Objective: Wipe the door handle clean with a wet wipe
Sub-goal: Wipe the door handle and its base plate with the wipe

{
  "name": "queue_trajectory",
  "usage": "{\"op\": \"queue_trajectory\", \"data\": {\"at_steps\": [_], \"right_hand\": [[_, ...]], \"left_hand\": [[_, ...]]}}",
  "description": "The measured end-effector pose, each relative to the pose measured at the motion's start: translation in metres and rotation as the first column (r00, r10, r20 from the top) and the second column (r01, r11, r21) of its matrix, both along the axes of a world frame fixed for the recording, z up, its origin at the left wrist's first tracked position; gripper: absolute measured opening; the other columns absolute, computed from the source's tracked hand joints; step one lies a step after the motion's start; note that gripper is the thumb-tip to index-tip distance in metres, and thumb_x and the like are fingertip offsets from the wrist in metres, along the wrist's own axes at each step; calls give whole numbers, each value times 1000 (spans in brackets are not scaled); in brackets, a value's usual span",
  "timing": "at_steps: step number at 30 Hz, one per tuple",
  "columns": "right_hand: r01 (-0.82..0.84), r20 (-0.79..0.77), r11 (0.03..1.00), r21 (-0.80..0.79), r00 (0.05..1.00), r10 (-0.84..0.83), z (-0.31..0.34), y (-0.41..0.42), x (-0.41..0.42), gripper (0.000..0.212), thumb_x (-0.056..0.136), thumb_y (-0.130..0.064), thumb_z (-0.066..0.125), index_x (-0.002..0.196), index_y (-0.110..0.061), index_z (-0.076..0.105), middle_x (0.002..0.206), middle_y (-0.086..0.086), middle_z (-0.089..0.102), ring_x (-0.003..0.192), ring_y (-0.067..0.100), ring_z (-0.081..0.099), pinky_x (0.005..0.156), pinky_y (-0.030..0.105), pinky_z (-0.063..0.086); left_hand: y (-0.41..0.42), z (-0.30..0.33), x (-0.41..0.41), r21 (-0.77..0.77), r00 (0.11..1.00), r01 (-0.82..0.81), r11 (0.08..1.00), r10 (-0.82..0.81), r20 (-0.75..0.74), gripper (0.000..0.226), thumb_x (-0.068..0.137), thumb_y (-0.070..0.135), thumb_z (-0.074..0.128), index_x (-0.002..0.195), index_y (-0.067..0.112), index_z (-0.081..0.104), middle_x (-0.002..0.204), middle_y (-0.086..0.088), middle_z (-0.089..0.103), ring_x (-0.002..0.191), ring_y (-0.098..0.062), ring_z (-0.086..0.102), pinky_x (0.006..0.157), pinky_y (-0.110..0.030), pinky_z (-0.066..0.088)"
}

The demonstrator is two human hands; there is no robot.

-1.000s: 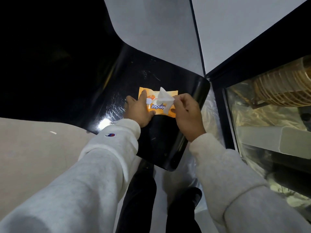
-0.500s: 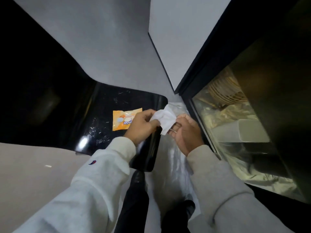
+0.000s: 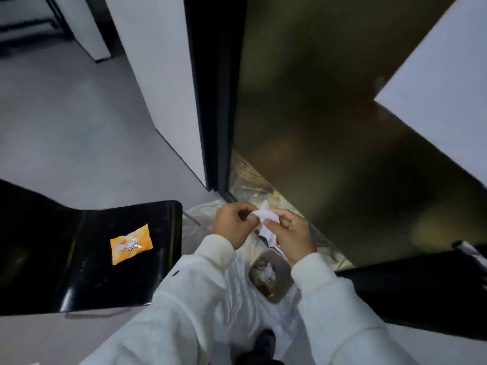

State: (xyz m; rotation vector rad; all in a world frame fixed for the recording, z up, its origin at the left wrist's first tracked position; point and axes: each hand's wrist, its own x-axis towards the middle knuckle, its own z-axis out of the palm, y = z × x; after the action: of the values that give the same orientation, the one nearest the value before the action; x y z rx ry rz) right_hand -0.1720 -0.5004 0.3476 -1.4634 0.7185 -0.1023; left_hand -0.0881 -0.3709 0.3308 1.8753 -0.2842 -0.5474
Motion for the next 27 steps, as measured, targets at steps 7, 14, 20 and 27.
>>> {"op": "queue_trajectory", "data": {"at_steps": [7, 14, 20, 27], "right_hand": [[-16, 145, 963, -267, 988, 57, 39, -55, -49, 9, 79, -16, 80, 76, -20, 73, 92, -1, 74, 86, 13, 68, 77, 23, 52], [-22, 238, 1000, -18, 971, 25, 75, -90, -80, 17, 76, -31, 76, 79, -15, 73, 99, 6, 76, 92, 23, 69, 83, 42, 55], [168, 245, 972, -164, 961, -125, 100, -95, -94, 10, 91, -17, 70, 91, -15, 81, 90, 1, 78, 87, 23, 73, 84, 47, 60], [395, 304, 885, -248, 899, -316, 129, -95, -88, 11, 80, -13, 82, 83, -19, 74, 80, -6, 74, 77, 12, 71, 73, 25, 60]], "left_hand": [[-60, 49, -47, -205, 994, -63, 977, 43, -99, 23, 81, -4, 62, 77, 19, 59, 71, -1, 57, 66, -18, 54, 63, -37, 48], [-83, 96, -71, -377, 949, -35, 926, -88, -302, 26, 96, -6, 49, 90, 10, 68, 80, -9, 67, 67, -23, 62, 52, -30, 50], [-90, 117, -59, -419, 952, 0, 908, -129, -279, 30, 97, -3, 49, 92, 11, 74, 82, -8, 70, 67, -21, 65, 58, -33, 52], [-118, 139, -36, -434, 911, 49, 900, -218, -349, 31, 102, 11, 40, 99, 10, 71, 88, -15, 74, 74, -29, 71, 62, -35, 57]]}}
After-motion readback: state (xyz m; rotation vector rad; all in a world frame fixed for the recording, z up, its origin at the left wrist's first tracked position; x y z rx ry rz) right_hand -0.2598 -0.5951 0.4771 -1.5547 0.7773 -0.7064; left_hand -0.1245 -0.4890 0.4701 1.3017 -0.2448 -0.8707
